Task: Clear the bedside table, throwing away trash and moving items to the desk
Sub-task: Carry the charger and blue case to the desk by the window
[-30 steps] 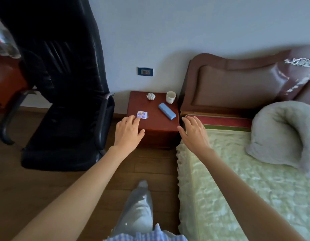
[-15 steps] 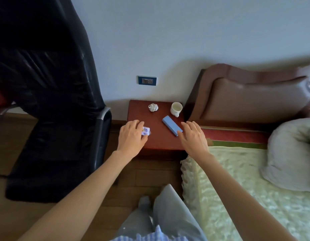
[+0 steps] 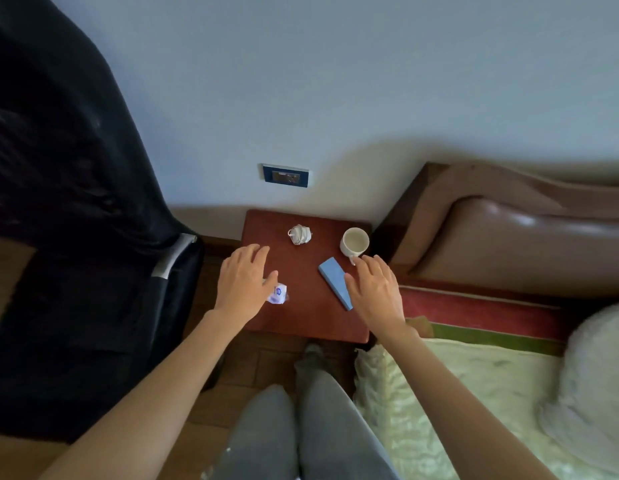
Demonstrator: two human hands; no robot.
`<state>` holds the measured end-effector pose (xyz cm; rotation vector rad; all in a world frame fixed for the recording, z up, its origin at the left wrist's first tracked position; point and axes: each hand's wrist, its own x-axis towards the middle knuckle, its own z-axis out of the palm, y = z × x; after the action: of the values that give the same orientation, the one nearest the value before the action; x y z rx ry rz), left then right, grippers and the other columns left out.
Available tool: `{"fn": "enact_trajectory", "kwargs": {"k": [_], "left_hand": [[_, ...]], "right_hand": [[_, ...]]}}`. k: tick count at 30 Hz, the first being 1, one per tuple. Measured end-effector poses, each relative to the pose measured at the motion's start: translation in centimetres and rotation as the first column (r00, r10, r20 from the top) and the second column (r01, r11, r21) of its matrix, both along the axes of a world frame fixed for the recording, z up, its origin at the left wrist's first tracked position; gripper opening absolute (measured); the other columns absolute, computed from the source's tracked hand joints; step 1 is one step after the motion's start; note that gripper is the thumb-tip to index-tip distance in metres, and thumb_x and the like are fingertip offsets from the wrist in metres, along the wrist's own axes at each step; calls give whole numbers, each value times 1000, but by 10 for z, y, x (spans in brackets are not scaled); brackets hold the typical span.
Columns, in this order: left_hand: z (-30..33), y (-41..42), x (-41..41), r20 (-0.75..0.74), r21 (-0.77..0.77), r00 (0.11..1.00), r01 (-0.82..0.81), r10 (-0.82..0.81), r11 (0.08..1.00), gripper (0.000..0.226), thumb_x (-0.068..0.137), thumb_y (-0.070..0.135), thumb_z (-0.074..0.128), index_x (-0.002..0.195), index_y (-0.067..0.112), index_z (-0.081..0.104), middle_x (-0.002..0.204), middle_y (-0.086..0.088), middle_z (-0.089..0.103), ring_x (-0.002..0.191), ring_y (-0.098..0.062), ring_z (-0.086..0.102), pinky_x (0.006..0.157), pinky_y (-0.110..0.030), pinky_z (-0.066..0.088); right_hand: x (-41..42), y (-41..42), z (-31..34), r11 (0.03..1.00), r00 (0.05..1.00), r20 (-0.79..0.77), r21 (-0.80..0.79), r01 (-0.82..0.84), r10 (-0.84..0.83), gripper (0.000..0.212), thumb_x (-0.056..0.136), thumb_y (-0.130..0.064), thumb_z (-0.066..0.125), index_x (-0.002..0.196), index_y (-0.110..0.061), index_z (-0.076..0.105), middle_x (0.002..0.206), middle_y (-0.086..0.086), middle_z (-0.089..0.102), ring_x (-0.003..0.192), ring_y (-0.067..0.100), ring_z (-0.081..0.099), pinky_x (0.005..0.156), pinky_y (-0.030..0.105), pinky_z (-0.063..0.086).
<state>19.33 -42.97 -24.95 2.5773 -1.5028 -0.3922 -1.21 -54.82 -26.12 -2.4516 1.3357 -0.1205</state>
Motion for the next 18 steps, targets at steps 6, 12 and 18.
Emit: {"fn": "enact_trajectory", "kwargs": {"k": [6, 12, 18], "left_hand": [[-40, -37, 16, -39, 68, 997, 62, -60, 996, 54, 91, 37, 56, 136, 11, 46, 137, -12, 51, 128, -28, 46, 104, -41, 39], [-92, -77, 34, -44, 105, 982, 189, -185, 976, 51, 88, 34, 60, 131, 8, 50, 130, -13, 56, 121, -30, 52, 99, -44, 45], [-148, -111, 45, 15, 153, 918, 391, -397, 908, 52, 86, 33, 58, 130, 7, 49, 126, -15, 55, 114, -31, 53, 93, -46, 45]], "right_hand": [[7, -25, -49, 998, 998, -47, 51, -34, 37, 39, 88, -26, 61, 121, -4, 59, 123, 18, 61, 121, 39, 51, 100, 48, 42], [14, -32, -104, 993, 998, -56, 118, 19, -13, 41, 88, -27, 61, 122, -4, 57, 123, 20, 60, 119, 40, 52, 100, 49, 42], [23, -34, -172, 968, 990, -70, 210, 137, -125, 49, 90, -30, 58, 131, -5, 48, 132, 20, 52, 124, 37, 47, 104, 47, 39]]}}
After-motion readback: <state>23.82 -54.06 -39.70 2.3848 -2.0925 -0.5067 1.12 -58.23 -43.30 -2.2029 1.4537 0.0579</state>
